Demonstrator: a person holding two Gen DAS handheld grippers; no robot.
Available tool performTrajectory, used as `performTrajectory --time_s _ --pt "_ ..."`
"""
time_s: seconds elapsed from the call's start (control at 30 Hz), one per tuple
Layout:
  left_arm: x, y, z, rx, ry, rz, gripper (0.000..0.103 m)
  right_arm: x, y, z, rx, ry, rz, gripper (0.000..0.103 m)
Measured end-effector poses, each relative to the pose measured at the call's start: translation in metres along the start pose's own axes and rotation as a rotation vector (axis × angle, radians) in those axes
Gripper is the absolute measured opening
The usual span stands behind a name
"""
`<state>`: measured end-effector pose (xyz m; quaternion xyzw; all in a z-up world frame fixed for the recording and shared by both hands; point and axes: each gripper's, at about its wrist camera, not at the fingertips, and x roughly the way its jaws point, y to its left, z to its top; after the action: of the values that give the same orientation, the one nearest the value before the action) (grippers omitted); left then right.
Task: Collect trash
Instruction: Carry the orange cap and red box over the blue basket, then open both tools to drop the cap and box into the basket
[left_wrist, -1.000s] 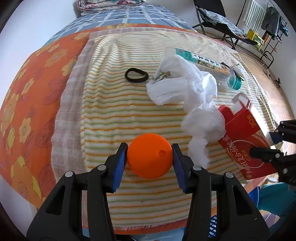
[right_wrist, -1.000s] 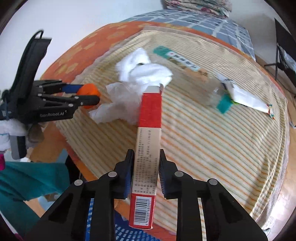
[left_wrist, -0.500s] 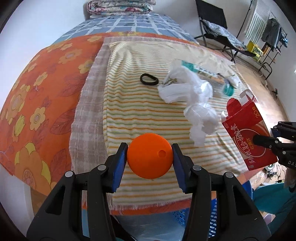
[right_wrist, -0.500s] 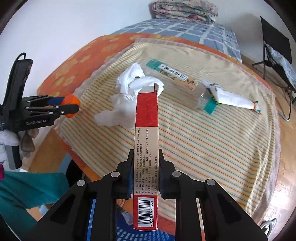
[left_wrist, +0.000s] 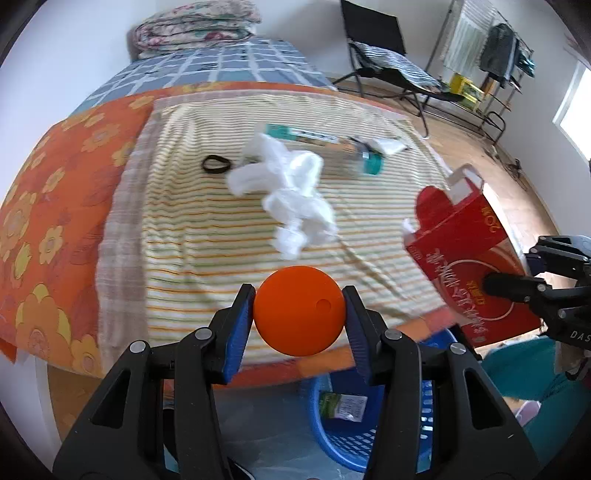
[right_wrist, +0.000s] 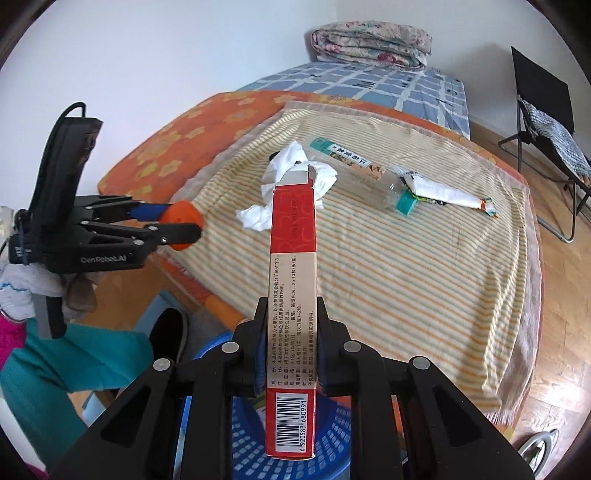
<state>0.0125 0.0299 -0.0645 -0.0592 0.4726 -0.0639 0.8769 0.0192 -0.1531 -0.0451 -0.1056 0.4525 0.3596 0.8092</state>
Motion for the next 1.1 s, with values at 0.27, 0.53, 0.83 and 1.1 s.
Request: performTrajectory --time_s 0.27,0.53,0.83,1.1 --pt "-0.006 -0.042 -0.025 0.073 0.003 -0.017 0.049 -0.014 0.000 -0.028 0.033 -0.002 0.034 0.019" --pt "0.001 -0.070 -0.060 0.112 0.044 -0.046 0.049 -0.011 -0.004 -0.061 0.070 0.037 0.041 0.019" --pt "0.017 -0.093 -0.091 0.125 0.110 -0.083 0.049 0.001 -0.006 -0.094 0.114 0.098 0.055 0.019" --pt "0.025 -0.100 -0.105 0.114 0.143 -0.083 0.049 0.011 -0.002 -0.105 0.113 0.135 0.060 0.019"
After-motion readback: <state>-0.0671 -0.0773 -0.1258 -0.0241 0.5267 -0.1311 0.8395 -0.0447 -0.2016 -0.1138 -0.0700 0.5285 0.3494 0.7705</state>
